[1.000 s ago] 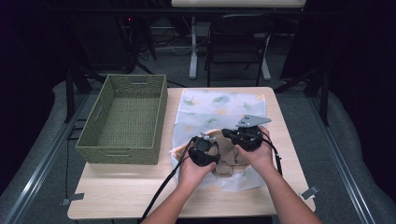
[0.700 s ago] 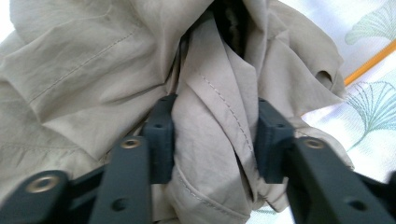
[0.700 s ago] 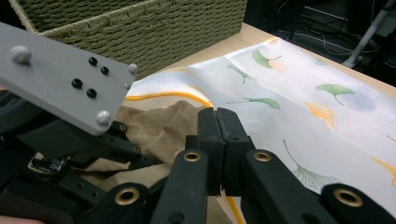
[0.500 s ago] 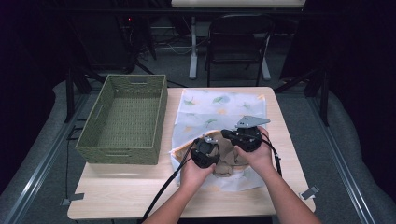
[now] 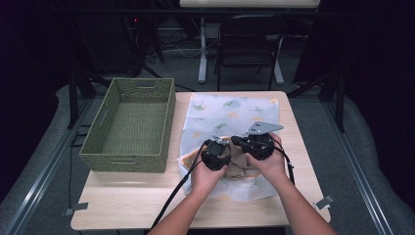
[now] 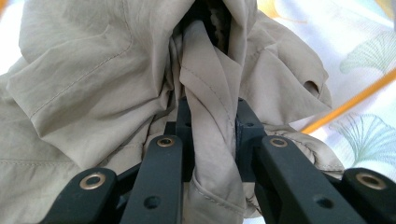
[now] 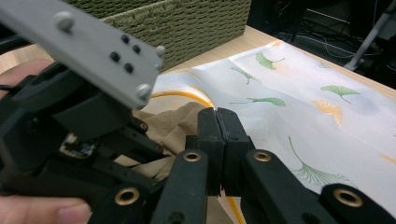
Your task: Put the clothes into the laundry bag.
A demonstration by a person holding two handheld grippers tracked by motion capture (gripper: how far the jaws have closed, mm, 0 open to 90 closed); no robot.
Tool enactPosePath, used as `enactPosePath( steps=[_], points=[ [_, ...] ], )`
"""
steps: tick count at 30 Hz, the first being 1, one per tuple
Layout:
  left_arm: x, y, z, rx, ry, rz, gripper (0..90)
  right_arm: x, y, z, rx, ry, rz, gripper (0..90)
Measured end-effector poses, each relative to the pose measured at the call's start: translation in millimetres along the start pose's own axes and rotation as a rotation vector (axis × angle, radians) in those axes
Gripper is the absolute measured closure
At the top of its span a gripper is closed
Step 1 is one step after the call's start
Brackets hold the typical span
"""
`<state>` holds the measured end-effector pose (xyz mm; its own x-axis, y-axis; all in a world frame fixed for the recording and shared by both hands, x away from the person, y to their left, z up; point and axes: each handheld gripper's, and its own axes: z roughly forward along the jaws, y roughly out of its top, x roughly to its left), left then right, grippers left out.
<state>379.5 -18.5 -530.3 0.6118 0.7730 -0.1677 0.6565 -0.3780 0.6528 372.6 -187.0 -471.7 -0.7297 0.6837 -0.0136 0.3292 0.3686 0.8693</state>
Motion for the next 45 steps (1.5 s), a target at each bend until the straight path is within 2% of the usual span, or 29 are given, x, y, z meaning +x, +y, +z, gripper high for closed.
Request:
enactPosePath(
  steps=[7,10,19,30,45],
  points=[
    [4.1,9.5,5.1,-0.018,0.024,-0.018,77.6,-0.5,0.1,-0.5,-0.005,-0.001,0.006,89.7],
    [6.1,13.6,6.8,-0.019,0.037,-0.008,77.8,-0.6,0.3,-0.8,-0.005,-0.001,0.008,89.7],
    [10.2,22.0,13.1,-0.033,0.046,-0.027,78.0,-2.8,0.4,-0.8,-0.014,-0.001,0.026,89.7],
    [12.2,27.4,19.2,-0.05,0.069,-0.033,78.1,-3.1,0.7,-1.8,-0.016,0.0,0.029,89.7],
    [14.1,29.6,25.3,-0.066,0.07,-0.041,77.8,-3.5,0.6,-1.9,-0.017,-0.003,0.03,89.7]
  ],
)
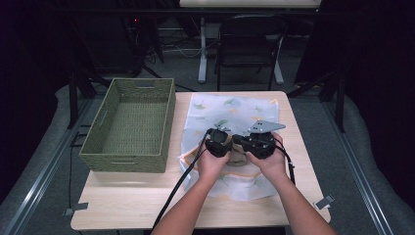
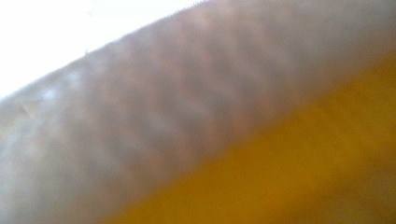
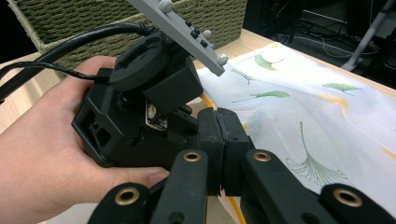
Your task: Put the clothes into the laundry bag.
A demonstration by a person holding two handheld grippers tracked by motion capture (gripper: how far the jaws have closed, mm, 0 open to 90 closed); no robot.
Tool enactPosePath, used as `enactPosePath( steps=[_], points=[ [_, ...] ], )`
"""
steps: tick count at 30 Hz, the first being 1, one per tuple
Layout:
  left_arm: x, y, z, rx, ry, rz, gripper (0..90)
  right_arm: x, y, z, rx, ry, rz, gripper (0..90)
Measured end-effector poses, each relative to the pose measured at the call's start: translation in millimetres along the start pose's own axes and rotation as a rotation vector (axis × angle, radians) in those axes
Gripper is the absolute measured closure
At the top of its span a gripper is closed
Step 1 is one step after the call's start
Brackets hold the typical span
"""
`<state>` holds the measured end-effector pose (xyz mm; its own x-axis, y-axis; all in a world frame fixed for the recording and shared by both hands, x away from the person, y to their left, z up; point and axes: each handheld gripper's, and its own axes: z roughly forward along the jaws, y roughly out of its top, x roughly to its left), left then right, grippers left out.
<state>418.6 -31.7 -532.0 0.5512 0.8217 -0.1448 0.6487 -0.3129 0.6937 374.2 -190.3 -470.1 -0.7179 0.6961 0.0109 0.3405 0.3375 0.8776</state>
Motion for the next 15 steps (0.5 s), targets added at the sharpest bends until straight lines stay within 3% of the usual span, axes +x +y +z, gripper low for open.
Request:
enactPosePath(
  steps=[15],
  points=[
    [-0.4,-0.2,-0.1,0.001,0.018,0.015,68.8,-2.4,-1.0,0.1,0.002,-0.006,0.005,89.7]
  ],
)
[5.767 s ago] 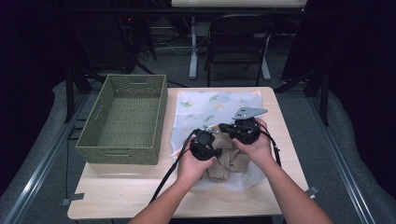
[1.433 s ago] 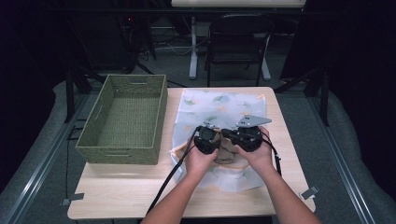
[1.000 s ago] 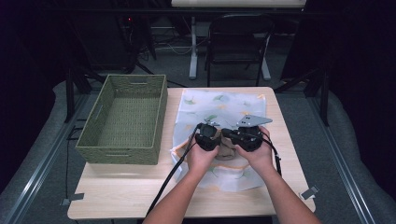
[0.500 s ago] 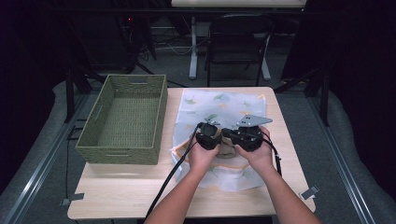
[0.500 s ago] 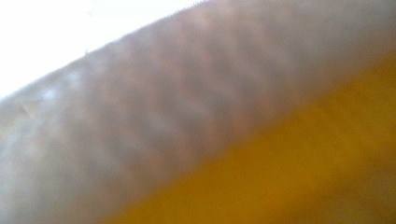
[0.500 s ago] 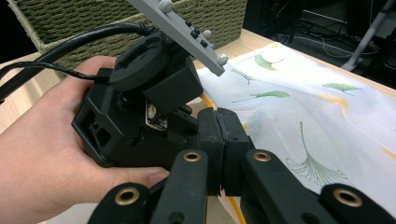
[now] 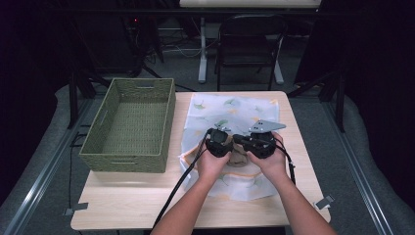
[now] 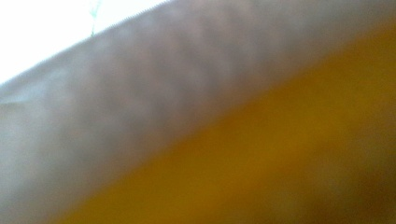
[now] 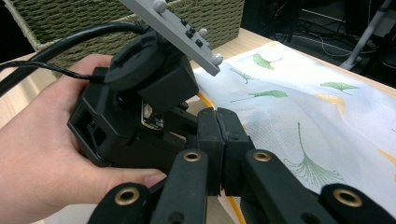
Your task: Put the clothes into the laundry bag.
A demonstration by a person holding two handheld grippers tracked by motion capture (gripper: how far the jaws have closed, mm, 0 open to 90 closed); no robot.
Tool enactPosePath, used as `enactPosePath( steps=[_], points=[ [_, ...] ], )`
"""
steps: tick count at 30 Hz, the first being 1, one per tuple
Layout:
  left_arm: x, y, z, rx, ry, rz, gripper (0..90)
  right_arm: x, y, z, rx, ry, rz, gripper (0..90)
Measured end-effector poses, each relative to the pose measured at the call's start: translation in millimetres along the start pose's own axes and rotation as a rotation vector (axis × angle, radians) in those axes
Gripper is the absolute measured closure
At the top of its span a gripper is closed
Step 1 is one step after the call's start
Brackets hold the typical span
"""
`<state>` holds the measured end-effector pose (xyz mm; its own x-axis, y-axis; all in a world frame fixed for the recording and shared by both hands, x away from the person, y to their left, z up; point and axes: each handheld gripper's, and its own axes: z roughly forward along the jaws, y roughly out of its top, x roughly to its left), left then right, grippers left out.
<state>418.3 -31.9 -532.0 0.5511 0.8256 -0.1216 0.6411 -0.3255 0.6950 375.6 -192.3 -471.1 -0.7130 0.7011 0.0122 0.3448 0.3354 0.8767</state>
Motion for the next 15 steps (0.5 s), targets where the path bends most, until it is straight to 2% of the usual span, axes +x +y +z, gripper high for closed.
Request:
enactPosePath(
  steps=[7,8,15],
  points=[
    [-0.7,-0.6,-7.1,-0.014,-0.014,0.007,55.9,-1.3,-0.4,-0.1,-0.004,-0.004,0.0,89.7],
    [-0.7,-0.8,-8.8,-0.004,-0.018,0.019,54.1,-1.5,-0.5,-0.2,-0.007,-0.004,0.004,89.7],
    [-3.9,-5.4,-21.9,-0.007,-0.038,0.031,46.6,-1.7,-0.4,-0.1,-0.008,-0.004,0.004,89.7]
  ],
)
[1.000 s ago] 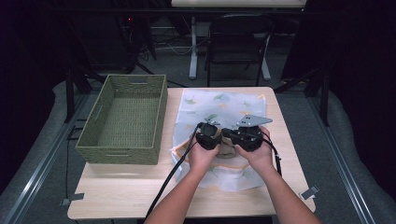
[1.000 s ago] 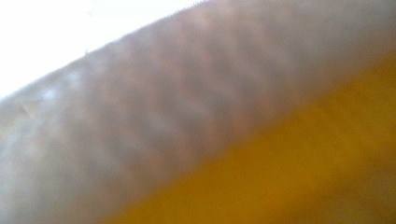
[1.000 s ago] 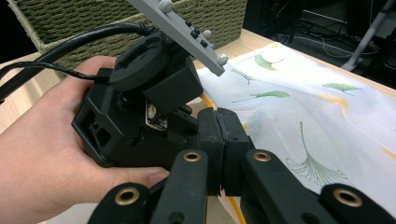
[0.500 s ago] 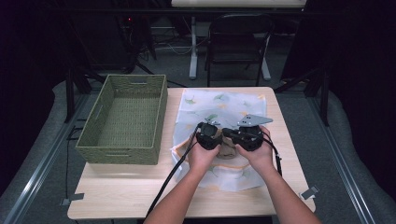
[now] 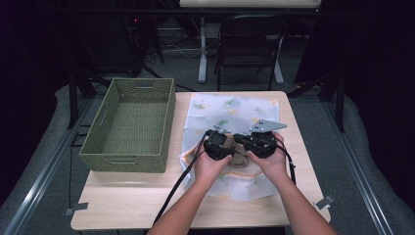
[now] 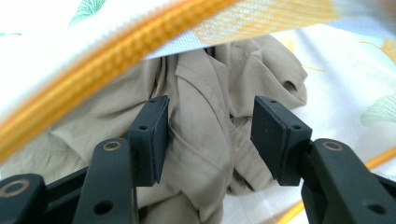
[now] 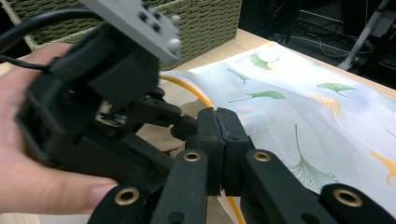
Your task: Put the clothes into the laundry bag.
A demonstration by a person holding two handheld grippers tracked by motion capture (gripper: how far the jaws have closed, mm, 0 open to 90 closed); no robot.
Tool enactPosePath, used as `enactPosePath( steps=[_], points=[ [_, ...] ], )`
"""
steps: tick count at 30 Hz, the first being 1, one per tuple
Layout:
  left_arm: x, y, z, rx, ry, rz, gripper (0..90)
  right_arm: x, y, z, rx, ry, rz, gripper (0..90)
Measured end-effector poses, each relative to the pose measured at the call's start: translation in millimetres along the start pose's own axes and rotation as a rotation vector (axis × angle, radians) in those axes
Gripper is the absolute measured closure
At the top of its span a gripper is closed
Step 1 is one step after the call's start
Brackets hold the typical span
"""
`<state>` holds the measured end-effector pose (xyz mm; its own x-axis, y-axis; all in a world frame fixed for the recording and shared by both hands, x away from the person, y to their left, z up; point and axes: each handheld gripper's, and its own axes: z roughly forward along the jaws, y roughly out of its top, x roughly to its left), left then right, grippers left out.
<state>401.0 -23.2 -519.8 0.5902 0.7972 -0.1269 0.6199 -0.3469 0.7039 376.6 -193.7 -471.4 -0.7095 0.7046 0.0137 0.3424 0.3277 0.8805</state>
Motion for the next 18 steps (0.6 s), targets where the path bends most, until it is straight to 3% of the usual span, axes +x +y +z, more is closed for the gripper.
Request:
enactPosePath(
  steps=[7,14,18],
  points=[
    [1.4,-9.1,-8.9,0.008,0.006,0.007,45.5,-0.2,0.0,-0.4,0.0,-0.001,-0.001,89.7],
    [1.2,-18.7,-1.6,0.032,0.019,0.007,45.6,0.3,0.1,-0.3,0.004,-0.003,-0.008,89.7],
    [0.3,-23.3,6.6,0.045,0.019,0.005,50.8,0.5,0.0,0.0,0.004,-0.003,-0.007,89.7]
  ],
)
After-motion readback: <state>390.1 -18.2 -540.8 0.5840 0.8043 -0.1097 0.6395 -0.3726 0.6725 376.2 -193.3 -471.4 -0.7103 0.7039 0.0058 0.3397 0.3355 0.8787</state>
